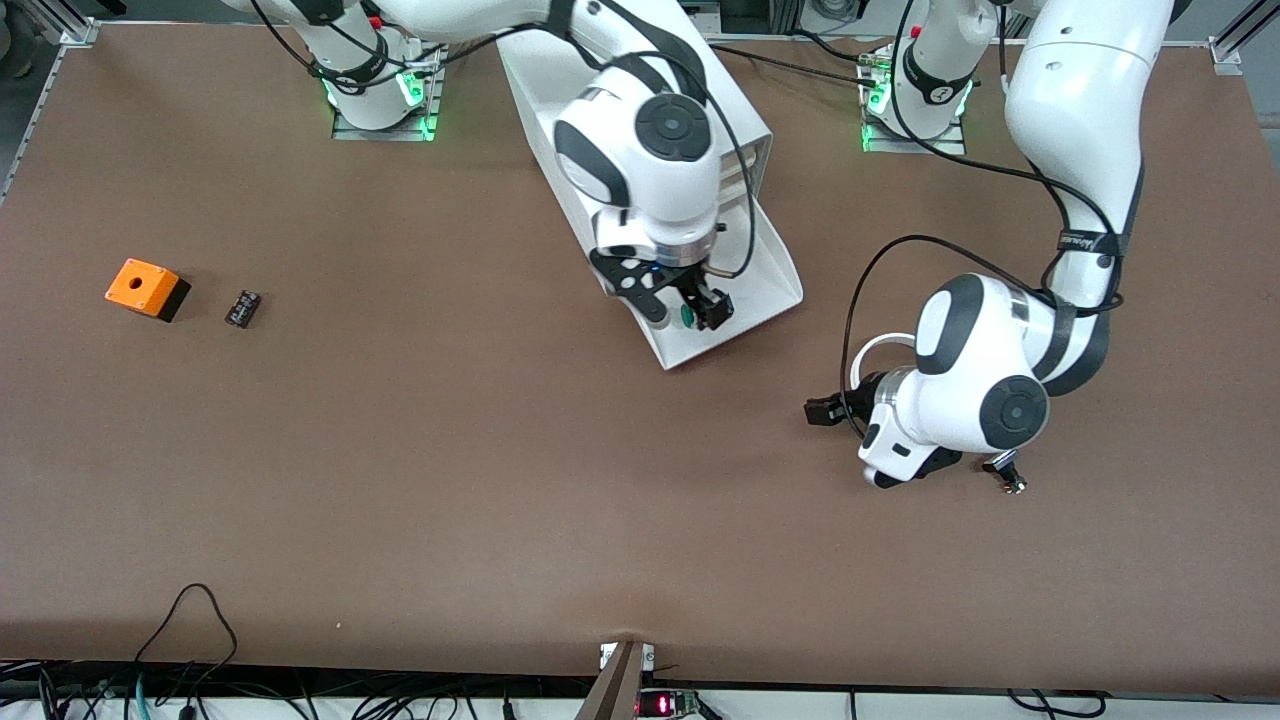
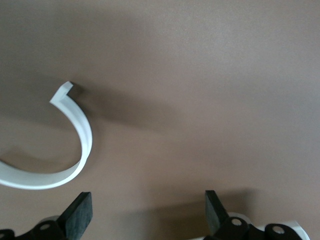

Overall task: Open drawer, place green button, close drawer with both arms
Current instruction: 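Lower the green button into the drawer and open the right gripper, then push the drawer shut with the left gripper while the right gripper withdraws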

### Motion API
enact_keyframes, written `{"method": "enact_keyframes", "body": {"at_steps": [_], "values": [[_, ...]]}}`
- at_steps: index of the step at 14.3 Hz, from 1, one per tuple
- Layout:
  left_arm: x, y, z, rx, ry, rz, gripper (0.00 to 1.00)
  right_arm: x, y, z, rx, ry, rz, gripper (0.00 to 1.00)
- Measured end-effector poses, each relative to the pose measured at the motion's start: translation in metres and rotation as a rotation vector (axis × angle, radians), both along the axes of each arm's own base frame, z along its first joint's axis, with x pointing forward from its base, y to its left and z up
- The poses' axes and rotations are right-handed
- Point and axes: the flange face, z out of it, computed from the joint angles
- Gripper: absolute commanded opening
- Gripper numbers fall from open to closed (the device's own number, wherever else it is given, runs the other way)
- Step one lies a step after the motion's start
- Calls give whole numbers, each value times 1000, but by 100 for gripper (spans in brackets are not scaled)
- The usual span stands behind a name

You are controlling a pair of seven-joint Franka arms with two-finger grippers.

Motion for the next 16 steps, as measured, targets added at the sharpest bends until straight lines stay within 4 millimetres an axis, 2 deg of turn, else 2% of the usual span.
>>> {"method": "enact_keyframes", "body": {"at_steps": [2, 3, 6, 9, 13, 16], "values": [[-14, -16, -20, 1, -40, 4, 99, 24, -39, 32, 12, 26, 99, 99], [-25, -30, -29, 6, -63, 13, 99, 36, -60, 44, 19, 39, 133, 99], [-71, -82, -51, 22, -109, 8, 98, 71, -128, 67, 21, 78, 251, 99], [-103, -110, -60, 38, -98, -13, 98, 100, -196, 91, 16, 71, 344, 99], [-128, -123, -64, 38, -72, -49, 98, 110, -271, 121, -24, 49, 384, 99], [-151, -145, -63, 22, -54, -93, 98, 112, -333, 126, -77, 59, 451, 99]]}}
